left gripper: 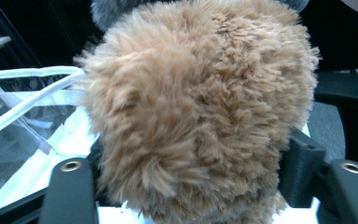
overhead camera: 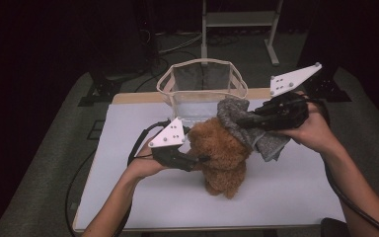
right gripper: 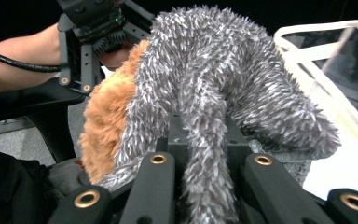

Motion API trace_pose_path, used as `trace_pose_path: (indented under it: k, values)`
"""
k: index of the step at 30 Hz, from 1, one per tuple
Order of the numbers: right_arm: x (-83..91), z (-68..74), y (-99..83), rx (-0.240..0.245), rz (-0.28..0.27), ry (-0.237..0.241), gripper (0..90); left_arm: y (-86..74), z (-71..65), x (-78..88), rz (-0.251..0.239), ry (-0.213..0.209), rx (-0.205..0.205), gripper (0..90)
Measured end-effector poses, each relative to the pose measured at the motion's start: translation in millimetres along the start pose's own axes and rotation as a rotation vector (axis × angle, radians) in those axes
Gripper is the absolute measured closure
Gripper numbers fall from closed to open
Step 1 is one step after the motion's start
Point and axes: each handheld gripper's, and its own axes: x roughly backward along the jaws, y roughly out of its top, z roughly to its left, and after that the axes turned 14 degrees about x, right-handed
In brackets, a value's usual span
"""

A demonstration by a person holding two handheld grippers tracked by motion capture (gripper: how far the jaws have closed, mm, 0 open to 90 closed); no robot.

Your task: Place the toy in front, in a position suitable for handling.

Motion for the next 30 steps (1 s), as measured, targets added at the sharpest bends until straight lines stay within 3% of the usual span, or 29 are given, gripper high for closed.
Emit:
trace_pose_path:
  k: [4,8,14,18,22,30]
  values:
    - [-16.0,-1.7,2.4,0.005,-0.011,0.015,78.2,1.7,1.0,9.4,0.050,0.011,-0.001,21.9]
    - [-31.4,-2.3,8.4,0.016,-0.019,0.029,78.2,0.4,3.2,24.9,0.043,0.013,0.006,19.8]
    - [-62.7,0.9,18.1,0.041,-0.017,0.051,78.3,-5.9,1.6,38.2,0.085,0.045,-0.007,18.0]
    - [-87.7,4.9,25.2,0.064,-0.017,0.090,78.3,-9.5,-0.1,46.6,0.074,0.052,-0.022,17.9]
    - [-108.1,9.4,29.6,0.092,-0.002,0.099,78.2,-24.2,1.8,46.2,0.137,0.084,-0.031,19.6]
    - [-125.9,14.2,16.4,0.076,-0.010,0.118,78.1,-54.3,9.8,59.0,0.119,0.107,0.007,21.7]
